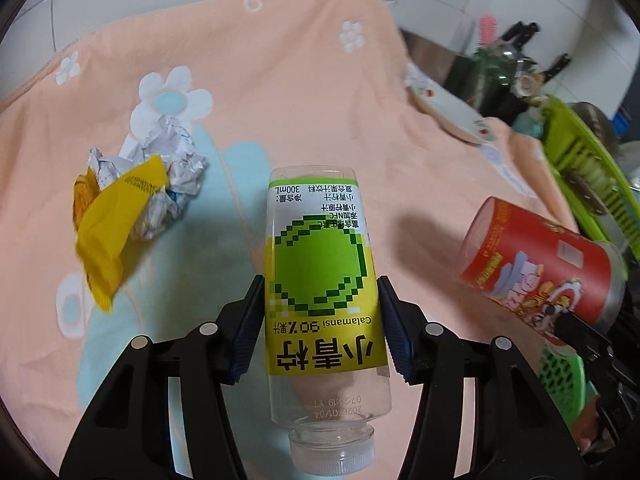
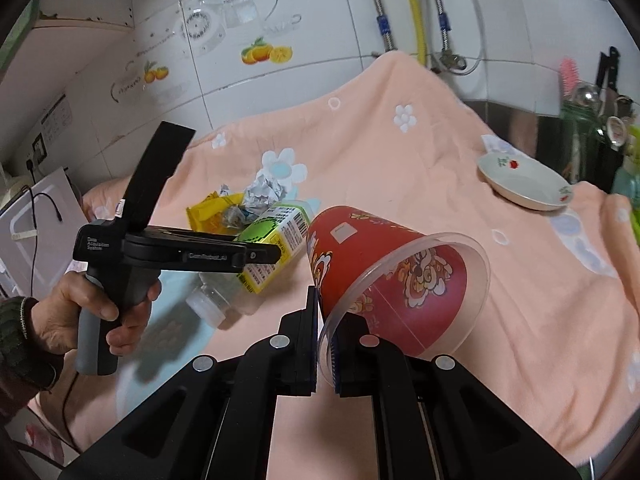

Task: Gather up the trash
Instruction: 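Carry the bottle and red cup over the green basket and open both grippers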

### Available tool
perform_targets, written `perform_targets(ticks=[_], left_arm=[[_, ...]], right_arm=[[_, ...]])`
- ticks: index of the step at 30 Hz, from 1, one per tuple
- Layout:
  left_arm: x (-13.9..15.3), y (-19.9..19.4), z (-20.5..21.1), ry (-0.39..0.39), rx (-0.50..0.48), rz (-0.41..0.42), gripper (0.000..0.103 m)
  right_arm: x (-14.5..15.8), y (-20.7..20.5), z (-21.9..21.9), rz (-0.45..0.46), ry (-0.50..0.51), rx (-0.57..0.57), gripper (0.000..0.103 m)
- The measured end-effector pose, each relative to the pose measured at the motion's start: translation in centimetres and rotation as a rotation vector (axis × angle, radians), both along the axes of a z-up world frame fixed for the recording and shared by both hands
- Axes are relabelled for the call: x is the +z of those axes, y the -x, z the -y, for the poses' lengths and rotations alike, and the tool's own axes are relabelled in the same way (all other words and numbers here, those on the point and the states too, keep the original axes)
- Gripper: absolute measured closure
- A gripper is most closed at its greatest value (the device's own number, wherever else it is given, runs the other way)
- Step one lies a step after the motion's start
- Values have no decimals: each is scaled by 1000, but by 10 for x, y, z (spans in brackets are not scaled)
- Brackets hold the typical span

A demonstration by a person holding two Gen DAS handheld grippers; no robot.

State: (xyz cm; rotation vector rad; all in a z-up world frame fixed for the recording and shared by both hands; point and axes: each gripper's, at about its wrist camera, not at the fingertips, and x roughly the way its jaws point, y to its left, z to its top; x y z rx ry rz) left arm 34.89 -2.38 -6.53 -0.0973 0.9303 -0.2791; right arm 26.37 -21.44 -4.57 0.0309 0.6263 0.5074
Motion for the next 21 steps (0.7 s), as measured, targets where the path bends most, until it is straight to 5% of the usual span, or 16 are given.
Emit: perform_targets(ticks=[9,21], left_arm=[[36,75,22,58,-101,66,49],[47,147,85,86,-276,92,49]], right_arm=[[6,82,35,18,-10,-103,98],[-34,173,101,-71,21,-340,97]])
